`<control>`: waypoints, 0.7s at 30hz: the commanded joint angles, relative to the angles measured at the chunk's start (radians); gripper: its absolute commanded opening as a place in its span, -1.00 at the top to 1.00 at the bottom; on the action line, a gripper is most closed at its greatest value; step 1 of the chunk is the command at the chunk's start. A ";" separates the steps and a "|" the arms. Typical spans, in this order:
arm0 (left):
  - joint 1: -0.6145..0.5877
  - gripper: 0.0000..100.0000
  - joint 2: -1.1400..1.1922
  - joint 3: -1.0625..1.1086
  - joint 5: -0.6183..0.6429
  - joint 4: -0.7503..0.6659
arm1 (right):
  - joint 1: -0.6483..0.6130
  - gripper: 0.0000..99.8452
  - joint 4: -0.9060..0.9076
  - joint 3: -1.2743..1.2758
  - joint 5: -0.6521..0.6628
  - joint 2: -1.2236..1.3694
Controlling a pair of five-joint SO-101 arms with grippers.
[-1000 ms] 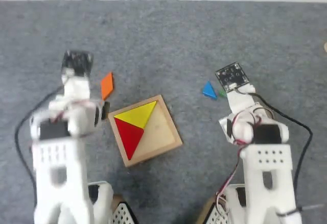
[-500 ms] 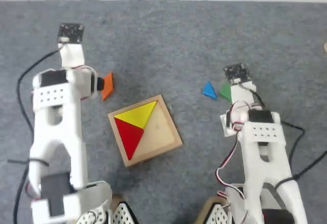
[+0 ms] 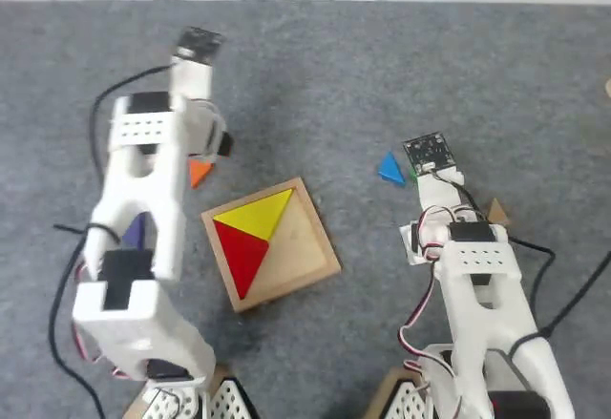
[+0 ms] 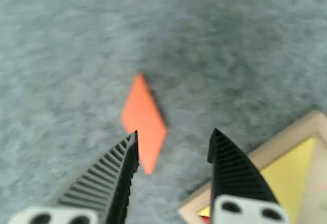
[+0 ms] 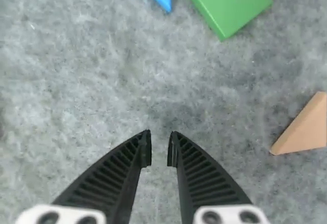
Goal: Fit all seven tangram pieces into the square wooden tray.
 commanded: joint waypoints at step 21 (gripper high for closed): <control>-0.081 0.57 0.247 -0.051 0.129 -0.121 | -0.010 0.85 -0.021 -0.002 -0.009 0.002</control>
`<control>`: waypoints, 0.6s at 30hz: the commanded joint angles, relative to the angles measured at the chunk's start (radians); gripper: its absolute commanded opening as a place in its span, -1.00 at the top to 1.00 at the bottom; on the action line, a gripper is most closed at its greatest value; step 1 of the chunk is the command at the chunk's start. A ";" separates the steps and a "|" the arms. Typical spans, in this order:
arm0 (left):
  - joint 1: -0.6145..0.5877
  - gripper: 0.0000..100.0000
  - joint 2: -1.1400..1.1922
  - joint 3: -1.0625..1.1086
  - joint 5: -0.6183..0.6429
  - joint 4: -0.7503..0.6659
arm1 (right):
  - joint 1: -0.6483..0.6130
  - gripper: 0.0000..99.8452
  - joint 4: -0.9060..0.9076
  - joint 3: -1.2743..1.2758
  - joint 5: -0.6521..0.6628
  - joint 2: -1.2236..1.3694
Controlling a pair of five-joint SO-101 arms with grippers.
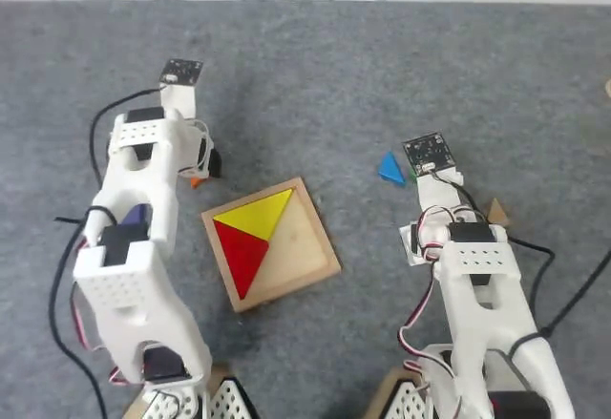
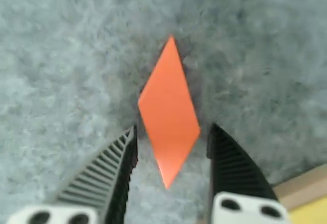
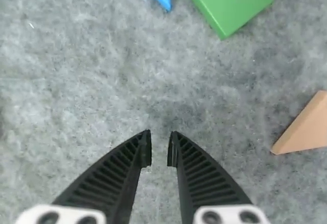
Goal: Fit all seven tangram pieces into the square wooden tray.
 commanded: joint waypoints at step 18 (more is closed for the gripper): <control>0.063 0.91 0.023 -0.113 0.253 0.118 | -0.005 0.85 -0.021 -0.003 -0.011 0.004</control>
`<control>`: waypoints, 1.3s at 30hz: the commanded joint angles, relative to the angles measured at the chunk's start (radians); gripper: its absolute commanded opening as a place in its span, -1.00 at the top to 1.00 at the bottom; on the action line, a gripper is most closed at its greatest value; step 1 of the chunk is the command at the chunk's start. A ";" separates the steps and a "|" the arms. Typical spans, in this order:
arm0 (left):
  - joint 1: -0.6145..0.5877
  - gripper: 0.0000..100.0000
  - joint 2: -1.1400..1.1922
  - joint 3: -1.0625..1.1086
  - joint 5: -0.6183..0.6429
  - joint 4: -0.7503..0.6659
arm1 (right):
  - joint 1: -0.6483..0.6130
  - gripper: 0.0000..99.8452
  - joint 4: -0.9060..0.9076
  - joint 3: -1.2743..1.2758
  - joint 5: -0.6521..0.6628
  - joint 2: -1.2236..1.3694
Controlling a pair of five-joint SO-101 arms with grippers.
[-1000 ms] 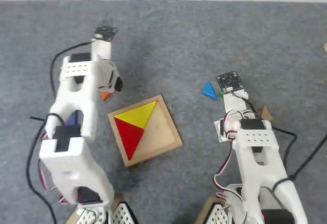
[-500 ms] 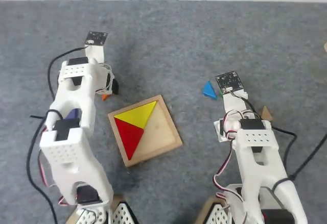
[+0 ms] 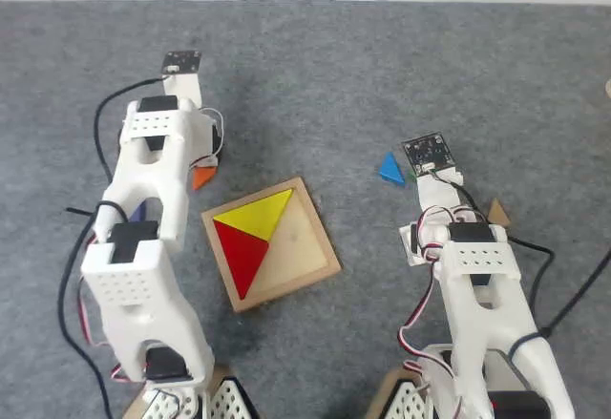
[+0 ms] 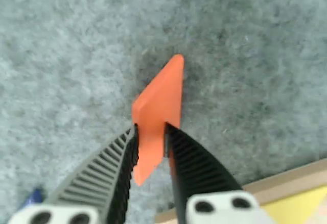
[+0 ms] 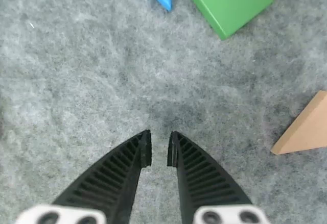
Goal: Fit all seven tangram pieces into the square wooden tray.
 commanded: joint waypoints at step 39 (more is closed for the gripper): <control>-0.041 0.55 0.353 -0.595 0.044 0.381 | -0.007 0.85 -0.021 -0.003 -0.011 0.008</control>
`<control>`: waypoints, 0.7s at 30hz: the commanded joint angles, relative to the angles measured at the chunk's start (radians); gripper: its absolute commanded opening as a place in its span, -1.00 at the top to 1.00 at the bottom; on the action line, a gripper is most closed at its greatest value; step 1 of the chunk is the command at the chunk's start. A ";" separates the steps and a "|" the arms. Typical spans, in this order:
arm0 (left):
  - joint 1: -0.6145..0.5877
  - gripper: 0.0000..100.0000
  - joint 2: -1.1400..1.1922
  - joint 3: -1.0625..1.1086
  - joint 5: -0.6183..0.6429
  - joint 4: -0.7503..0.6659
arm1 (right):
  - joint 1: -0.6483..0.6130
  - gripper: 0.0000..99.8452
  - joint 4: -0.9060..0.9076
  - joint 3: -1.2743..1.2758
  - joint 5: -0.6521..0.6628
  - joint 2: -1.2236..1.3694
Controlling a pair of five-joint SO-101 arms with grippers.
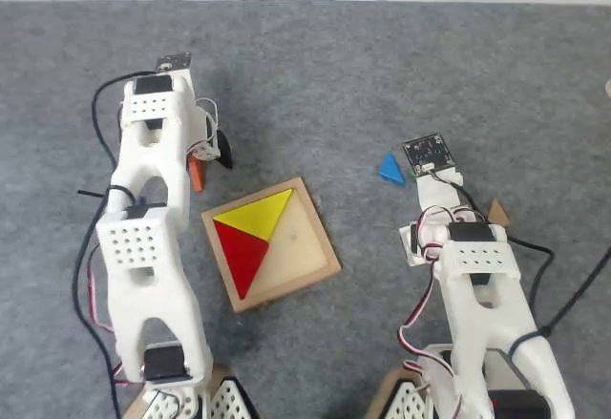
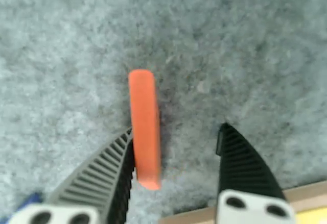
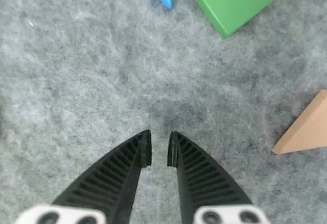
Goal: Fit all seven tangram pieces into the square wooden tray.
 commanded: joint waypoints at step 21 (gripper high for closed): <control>0.133 0.55 -0.040 -0.189 -0.038 0.178 | -0.041 0.85 -0.021 -0.002 -0.009 0.004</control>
